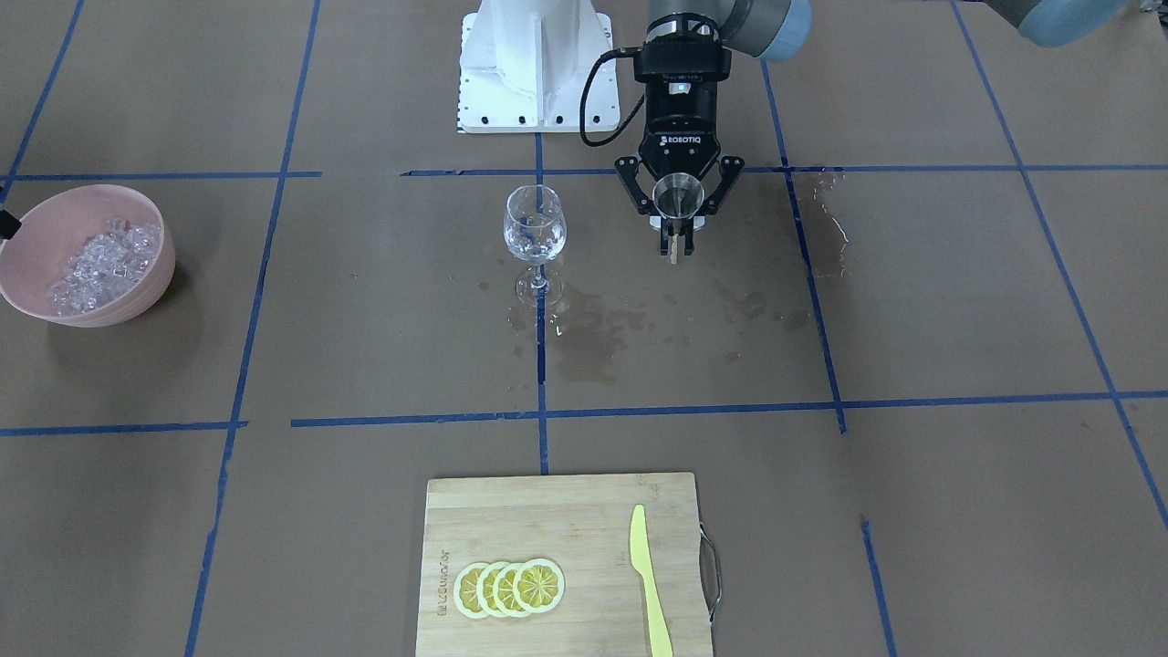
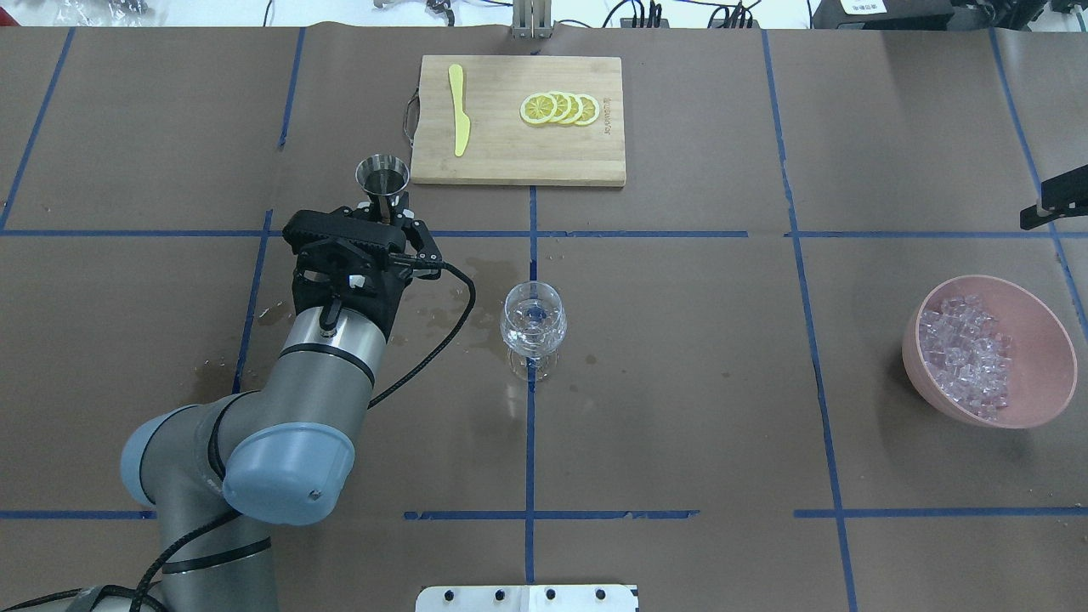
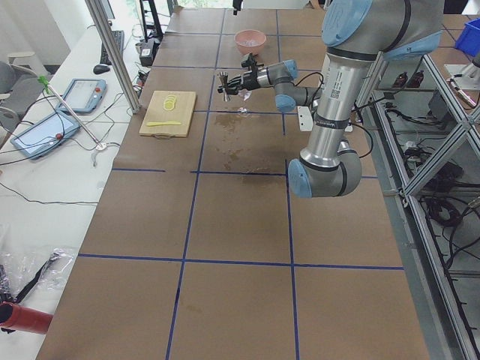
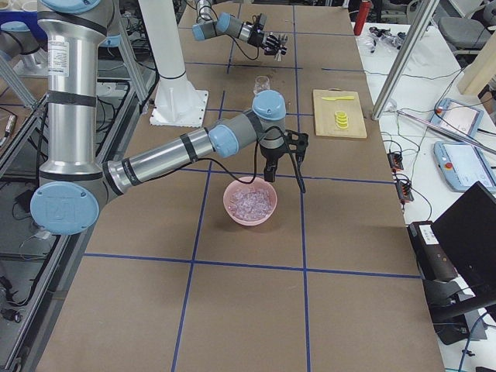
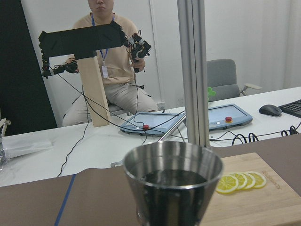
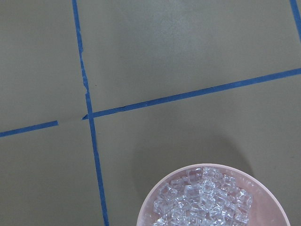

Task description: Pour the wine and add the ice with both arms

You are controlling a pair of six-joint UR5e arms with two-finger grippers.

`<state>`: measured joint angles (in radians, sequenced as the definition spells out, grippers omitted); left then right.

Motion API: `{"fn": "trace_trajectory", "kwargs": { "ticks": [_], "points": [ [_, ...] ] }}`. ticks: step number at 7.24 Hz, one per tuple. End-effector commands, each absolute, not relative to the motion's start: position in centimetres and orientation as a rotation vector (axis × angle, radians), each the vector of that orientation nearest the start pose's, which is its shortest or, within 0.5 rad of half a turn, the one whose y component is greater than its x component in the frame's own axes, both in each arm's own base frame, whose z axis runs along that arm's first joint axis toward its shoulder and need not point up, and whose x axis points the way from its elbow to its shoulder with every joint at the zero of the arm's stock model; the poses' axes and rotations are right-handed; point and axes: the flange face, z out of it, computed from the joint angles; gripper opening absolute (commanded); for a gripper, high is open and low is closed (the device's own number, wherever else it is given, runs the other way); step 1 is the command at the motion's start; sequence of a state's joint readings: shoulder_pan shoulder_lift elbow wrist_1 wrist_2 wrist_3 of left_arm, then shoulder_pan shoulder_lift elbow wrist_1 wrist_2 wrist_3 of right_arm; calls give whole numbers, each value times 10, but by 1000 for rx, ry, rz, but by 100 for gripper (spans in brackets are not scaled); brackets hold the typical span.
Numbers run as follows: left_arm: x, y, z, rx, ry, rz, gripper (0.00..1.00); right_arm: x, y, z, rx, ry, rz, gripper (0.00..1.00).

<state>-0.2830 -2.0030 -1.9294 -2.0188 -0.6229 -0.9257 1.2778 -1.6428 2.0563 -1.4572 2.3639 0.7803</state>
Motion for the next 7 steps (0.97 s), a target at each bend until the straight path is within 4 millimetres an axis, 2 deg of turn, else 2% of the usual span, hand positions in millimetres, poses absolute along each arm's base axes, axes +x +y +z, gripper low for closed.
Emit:
{"fn": "trace_trajectory", "kwargs": {
  "ticks": [1,3,4,7],
  "points": [
    [470,-352,196,1245,635,-230,0,-70,-449,438,40,-917,245,100],
    [483,-337,191,1243,664,-202,0,-70,-449,438,40,-917,245,100],
    [496,-331,195,1243,661,-171,0,-70,-449,438,40,-917,245,100],
    [509,-333,193,1299,635,-105,0,-70,-449,438,40,-917,245,100]
  ]
}}
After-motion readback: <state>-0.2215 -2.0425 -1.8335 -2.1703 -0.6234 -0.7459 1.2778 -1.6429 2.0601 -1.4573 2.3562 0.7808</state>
